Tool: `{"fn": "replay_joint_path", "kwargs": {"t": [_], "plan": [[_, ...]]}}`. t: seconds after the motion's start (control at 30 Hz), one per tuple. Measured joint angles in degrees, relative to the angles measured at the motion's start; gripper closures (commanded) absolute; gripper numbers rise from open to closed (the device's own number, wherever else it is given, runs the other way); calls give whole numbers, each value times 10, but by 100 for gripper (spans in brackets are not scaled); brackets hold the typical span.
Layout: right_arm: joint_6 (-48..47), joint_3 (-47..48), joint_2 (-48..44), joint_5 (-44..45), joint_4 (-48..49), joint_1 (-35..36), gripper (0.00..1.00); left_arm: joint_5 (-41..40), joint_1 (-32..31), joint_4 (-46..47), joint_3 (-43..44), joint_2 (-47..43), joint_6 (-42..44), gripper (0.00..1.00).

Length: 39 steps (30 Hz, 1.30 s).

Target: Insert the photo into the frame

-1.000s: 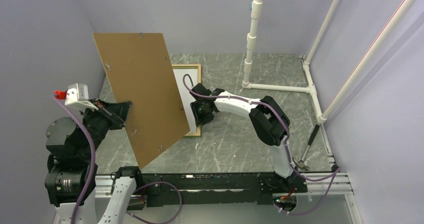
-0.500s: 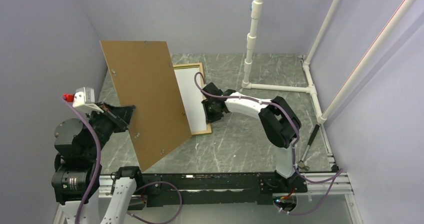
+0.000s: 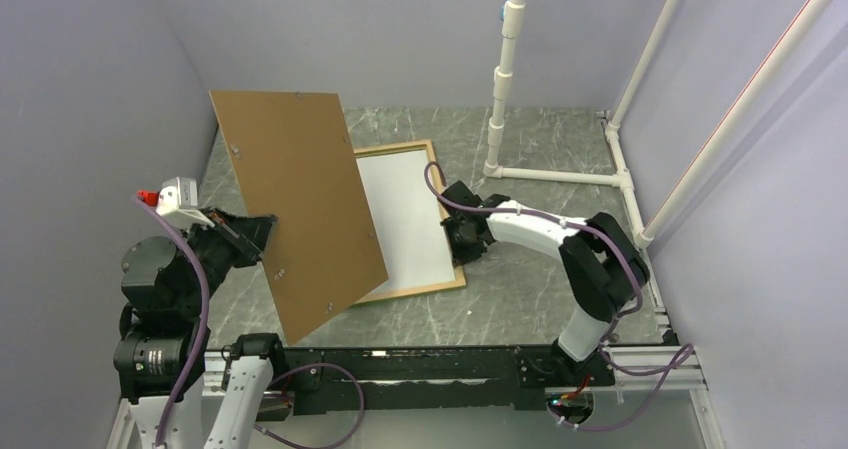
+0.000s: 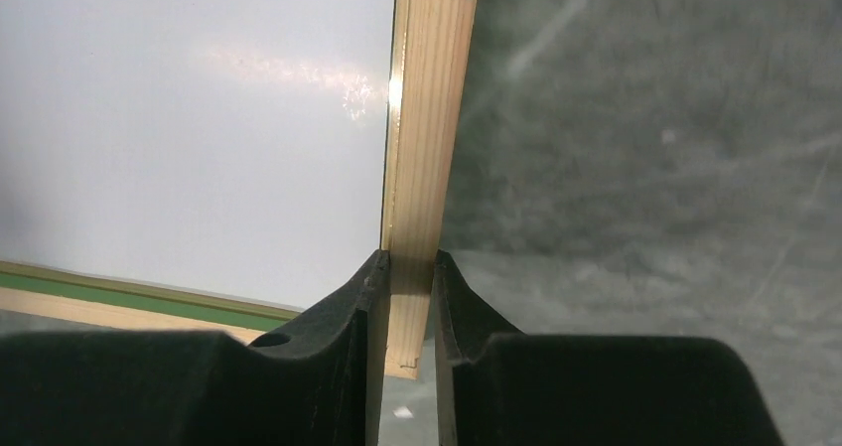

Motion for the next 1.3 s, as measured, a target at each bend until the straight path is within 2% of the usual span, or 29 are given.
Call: {"fn": "replay_joint_path", "kwargs": {"t": [0.27, 0.4, 0.57, 0.63, 0.73, 0.93, 1.07, 1.3], "plan": [[3, -89, -89, -4, -60, 0, 95, 4, 0, 6, -2, 0, -2, 100], [6, -120, -123, -22, -96, 1, 91, 9, 0, 16, -10, -1, -10, 100], [7, -123, -152, -32, -135, 2, 40, 16, 0, 22, -20, -2, -15, 100], [3, -113, -168, -31, -150, 2, 26, 21, 0, 27, -27, -2, -19, 100], [-4, -83, -190, -31, -158, 2, 13, 27, 0, 36, -40, -7, -27, 100], [-11, -38, -239, -67, -140, -31, 4, 53, 0, 66, -85, -14, -59, 100], [-10, -42, -265, -127, -117, -103, 1, 76, 0, 98, -127, -15, -91, 100], [-5, -100, -284, -210, -73, -215, 0, 114, 0, 165, -211, -10, -153, 100]]}}
